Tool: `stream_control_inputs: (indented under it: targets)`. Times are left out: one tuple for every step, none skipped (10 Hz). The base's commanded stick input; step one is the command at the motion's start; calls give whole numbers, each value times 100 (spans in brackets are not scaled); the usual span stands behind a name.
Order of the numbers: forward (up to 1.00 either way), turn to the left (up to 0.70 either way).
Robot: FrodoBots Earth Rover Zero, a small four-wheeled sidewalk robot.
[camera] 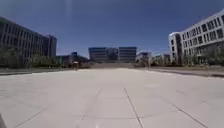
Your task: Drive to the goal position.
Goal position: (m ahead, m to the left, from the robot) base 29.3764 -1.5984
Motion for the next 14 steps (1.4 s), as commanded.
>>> stream_control_inputs:
  targets:
    - [57,0]
    - [56,0]
    - [65,0]
    - [67,0]
    - [69,0]
    - [70,0]
    - [70,0]
    - [70,0]
    - [70,0]
    - [70,0]
    - [70,0]
    - [70,0]
    - [70,0]
    - [70,0]
